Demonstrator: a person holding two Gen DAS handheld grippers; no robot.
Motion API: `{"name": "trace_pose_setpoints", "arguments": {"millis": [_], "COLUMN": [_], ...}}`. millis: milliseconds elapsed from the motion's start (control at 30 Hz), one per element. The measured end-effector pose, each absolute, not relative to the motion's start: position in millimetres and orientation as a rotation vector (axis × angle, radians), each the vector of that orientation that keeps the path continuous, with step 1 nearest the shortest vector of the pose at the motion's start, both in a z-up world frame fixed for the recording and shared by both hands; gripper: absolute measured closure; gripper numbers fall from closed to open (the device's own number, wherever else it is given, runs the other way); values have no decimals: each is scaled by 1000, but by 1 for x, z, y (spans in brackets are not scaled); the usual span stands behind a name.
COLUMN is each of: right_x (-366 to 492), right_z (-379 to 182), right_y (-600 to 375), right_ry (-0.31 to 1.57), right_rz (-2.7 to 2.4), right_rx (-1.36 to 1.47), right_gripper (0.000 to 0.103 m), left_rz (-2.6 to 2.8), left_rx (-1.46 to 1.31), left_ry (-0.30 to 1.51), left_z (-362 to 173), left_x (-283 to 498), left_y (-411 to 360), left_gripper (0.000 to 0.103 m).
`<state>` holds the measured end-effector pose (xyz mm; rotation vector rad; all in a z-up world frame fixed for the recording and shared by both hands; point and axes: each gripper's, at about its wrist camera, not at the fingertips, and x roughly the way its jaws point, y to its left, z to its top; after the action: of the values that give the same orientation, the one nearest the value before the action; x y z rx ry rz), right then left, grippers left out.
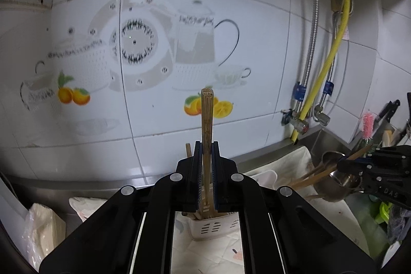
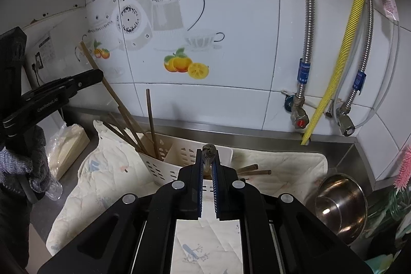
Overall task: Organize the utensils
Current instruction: 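Lift both chopsticks upright and carry them over the white holder, then open both grippers to drop the chopsticks into the holder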
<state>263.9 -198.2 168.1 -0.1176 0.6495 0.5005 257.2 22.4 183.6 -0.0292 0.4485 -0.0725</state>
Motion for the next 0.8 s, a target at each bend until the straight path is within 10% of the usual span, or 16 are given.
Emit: {"name": "trace_pose_setpoints", "arguments": {"millis": [800], "right_x": [288], "right_z": [145], "right_y": [-189], "right_ry": [696], "right_rz": [486], "right_rx": [-111], "right_gripper": [96], "left_rz": [-77], "left_rx": [-42], "left_ry": [545], "left_z": [151], "left_x": [269], "left_y": [25], "left_gripper": [96]}}
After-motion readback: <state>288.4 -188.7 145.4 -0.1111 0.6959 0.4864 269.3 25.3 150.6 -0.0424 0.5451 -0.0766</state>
